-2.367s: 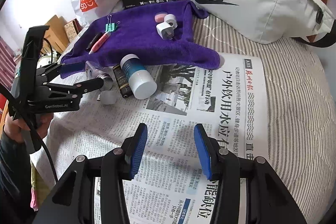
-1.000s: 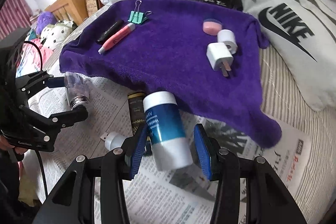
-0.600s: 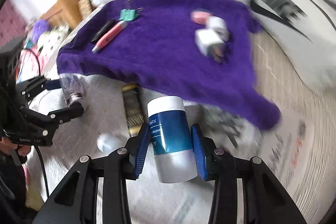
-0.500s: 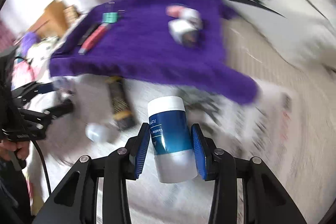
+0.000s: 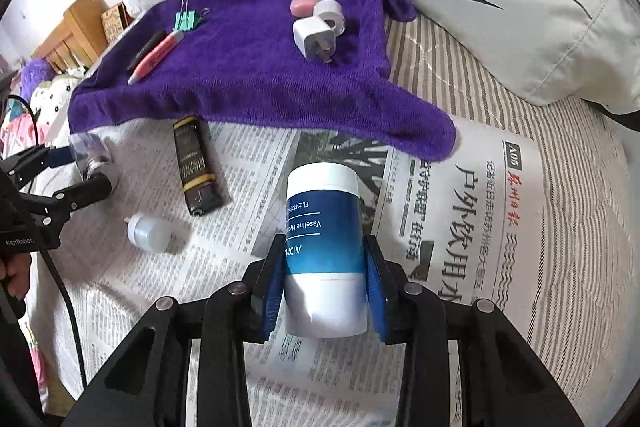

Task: Organize rigid objects
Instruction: 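Carry bottle and tub to the towel while right tool sets the tub down and opens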

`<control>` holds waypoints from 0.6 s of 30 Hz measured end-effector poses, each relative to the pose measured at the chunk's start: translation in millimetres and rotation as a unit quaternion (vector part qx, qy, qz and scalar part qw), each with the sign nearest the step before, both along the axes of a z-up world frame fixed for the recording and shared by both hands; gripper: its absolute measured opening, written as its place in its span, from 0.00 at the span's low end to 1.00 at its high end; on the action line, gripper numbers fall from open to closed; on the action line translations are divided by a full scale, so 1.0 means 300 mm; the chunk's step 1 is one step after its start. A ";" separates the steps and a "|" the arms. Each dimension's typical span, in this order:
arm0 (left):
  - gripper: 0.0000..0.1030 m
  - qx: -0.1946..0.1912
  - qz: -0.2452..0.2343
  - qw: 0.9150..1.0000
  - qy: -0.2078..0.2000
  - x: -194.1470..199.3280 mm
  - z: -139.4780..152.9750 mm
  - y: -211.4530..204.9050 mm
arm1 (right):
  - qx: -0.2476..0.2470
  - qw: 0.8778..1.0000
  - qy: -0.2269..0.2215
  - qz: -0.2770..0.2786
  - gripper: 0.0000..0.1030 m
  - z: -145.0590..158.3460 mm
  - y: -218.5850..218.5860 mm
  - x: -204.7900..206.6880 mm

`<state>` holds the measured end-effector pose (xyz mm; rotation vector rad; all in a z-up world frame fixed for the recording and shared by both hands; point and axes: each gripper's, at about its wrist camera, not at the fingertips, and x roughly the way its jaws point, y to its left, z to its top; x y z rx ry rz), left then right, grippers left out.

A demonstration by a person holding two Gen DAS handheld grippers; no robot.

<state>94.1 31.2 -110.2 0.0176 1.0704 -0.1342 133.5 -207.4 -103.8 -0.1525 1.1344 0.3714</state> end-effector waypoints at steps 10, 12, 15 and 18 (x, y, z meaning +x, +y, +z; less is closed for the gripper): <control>0.78 -0.005 0.000 1.000 -0.013 -0.017 0.061 0.018 | 0.056 0.998 -0.006 -0.004 0.36 0.058 -0.040 -0.024; 0.78 -0.007 -0.002 1.000 -0.016 -0.016 0.076 0.019 | 0.063 0.998 -0.009 0.000 0.36 0.075 -0.038 -0.024; 0.78 -0.010 -0.003 1.000 -0.021 -0.007 0.102 0.021 | 0.069 0.998 -0.013 0.008 0.36 0.100 -0.031 -0.021; 0.78 -0.010 -0.006 1.000 -0.026 0.001 0.120 0.023 | 0.069 0.997 -0.021 0.018 0.36 0.129 -0.016 -0.013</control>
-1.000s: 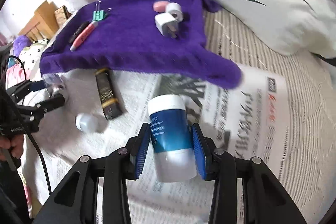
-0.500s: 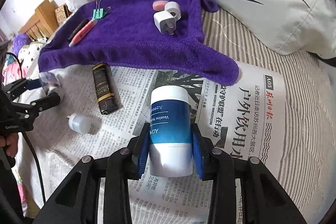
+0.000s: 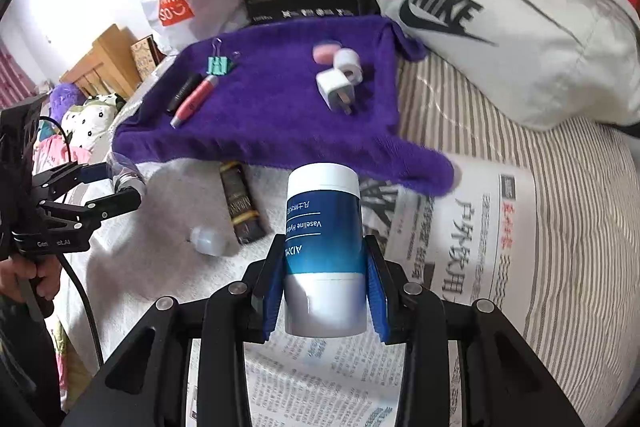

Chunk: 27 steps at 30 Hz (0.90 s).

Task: Organize rigid objects
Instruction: 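Carry bottle and tub to the towel while right tool sets the tub down and opens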

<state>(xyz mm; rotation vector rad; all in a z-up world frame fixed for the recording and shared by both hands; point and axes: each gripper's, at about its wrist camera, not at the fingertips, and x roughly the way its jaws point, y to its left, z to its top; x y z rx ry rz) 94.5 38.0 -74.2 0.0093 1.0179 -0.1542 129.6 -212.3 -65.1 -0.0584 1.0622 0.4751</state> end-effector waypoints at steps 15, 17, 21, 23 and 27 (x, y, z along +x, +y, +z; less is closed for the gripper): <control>0.78 -0.006 0.013 1.000 0.002 0.023 0.001 0.077 | -0.019 0.998 -0.032 0.058 0.36 0.077 0.156 0.220; 0.78 -0.006 0.016 1.000 0.004 0.026 -0.006 0.089 | -0.023 0.997 -0.028 0.067 0.36 0.069 0.187 0.252; 0.78 -0.010 0.019 1.000 0.007 0.032 -0.018 0.113 | -0.032 0.996 -0.015 0.081 0.36 0.029 0.250 0.313; 0.78 -0.011 0.021 1.000 0.007 0.036 -0.022 0.122 | -0.038 0.996 -0.010 0.083 0.36 0.011 0.271 0.333; 0.78 -0.013 0.021 1.000 0.010 0.039 -0.031 0.135 | -0.050 0.995 0.002 0.085 0.36 -0.035 0.306 0.376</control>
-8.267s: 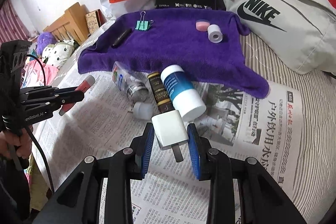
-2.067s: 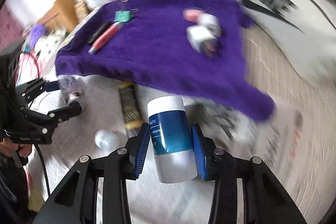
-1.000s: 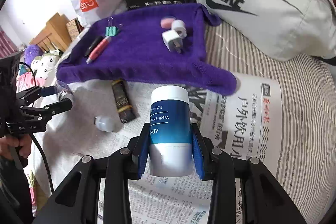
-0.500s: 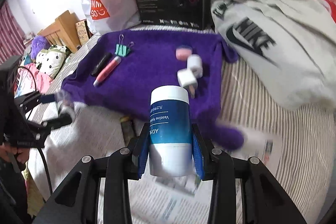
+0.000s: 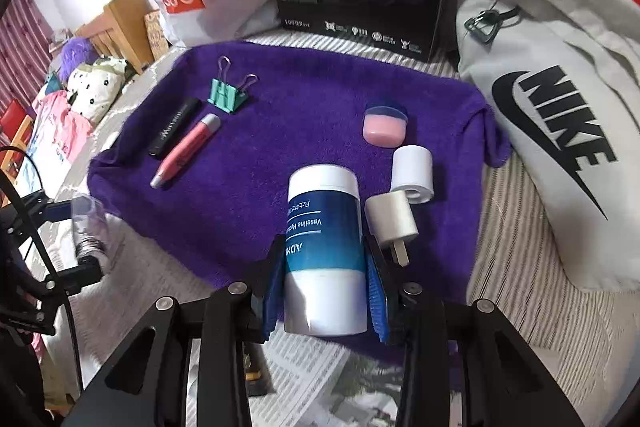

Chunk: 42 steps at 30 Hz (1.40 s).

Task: Organize rigid objects
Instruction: 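Carry bottle and tub to the towel while right tool sets the tub down and opens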

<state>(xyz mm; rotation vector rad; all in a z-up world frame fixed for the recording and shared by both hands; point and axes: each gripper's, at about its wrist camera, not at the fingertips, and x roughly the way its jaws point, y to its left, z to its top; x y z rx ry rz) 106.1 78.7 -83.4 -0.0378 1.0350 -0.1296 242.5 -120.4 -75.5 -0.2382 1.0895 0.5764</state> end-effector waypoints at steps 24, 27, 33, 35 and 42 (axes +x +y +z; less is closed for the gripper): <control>0.78 -0.006 0.006 1.000 0.001 0.006 -0.001 0.016 | -0.045 0.999 0.001 0.024 0.36 -0.084 0.047 0.052; 0.78 -0.005 0.008 1.000 -0.002 0.008 0.008 0.021 | -0.051 0.998 0.009 0.032 0.44 -0.082 0.047 0.044; 0.77 -0.013 0.010 1.000 -0.007 0.046 0.040 0.017 | -0.048 0.999 0.007 0.024 0.50 -0.058 0.004 0.007; 0.77 -0.006 0.010 1.000 -0.007 0.063 0.048 0.005 | -0.044 0.999 0.002 0.015 0.50 -0.038 -0.014 -0.009; 0.77 0.000 0.012 1.000 -0.014 0.114 0.068 -0.026 | -0.028 0.999 -0.022 0.004 0.51 0.022 -0.080 -0.077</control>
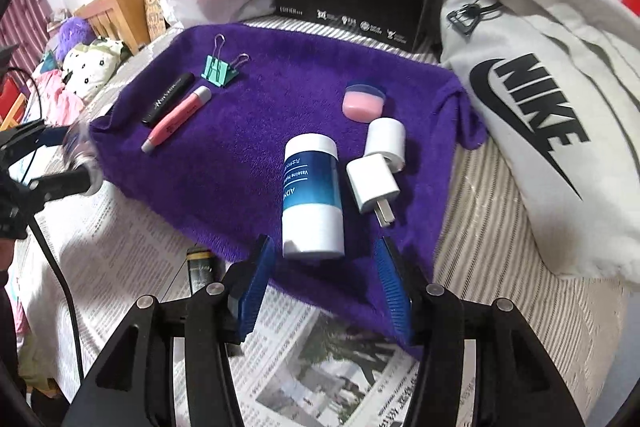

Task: Organize rigid objects
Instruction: 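Carry bottle and tub to the towel while right tool sets the tub down and opens, then lower the candy bottle onto the towel with left tool and open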

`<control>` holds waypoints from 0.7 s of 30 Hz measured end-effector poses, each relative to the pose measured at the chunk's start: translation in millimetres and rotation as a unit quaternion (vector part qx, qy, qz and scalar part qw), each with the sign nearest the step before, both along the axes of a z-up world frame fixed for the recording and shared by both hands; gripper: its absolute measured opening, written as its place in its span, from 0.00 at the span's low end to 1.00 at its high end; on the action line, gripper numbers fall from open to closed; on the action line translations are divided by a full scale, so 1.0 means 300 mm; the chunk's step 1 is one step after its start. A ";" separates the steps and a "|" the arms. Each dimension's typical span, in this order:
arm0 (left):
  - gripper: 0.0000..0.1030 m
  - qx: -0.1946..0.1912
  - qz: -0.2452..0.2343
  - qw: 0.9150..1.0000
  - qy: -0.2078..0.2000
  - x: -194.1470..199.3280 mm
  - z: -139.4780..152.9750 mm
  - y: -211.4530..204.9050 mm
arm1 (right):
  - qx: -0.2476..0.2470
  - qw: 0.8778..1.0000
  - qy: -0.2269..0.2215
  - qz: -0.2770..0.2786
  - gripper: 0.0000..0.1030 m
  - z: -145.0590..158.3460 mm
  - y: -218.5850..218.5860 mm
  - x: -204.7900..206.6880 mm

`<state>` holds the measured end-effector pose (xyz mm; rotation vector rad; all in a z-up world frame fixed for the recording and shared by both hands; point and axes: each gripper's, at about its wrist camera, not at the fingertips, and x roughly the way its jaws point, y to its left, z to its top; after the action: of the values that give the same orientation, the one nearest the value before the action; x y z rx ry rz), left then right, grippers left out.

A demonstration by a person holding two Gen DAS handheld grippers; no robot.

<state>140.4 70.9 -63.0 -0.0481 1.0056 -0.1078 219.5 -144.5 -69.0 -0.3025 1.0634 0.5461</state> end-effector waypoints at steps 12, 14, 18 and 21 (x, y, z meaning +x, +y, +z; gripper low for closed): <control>0.77 -0.013 -0.026 1.000 0.004 0.169 -0.021 -0.095 | 0.032 0.999 -0.011 -0.007 0.51 0.046 -0.049 -0.079; 0.77 -0.009 -0.030 1.000 0.002 0.206 -0.035 -0.124 | 0.034 0.999 -0.010 -0.012 0.51 0.043 -0.055 -0.088; 0.78 0.001 -0.051 0.999 0.005 0.262 -0.065 -0.186 | 0.043 0.999 -0.003 -0.025 0.51 0.032 -0.084 -0.106; 0.78 0.028 -0.062 0.998 0.015 0.295 -0.107 -0.224 | 0.049 0.998 0.003 -0.034 0.51 0.020 -0.103 -0.117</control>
<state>229.0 3.6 -94.9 0.0644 1.0417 -0.1927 184.4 -175.4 -62.9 -0.1784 1.0453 0.5367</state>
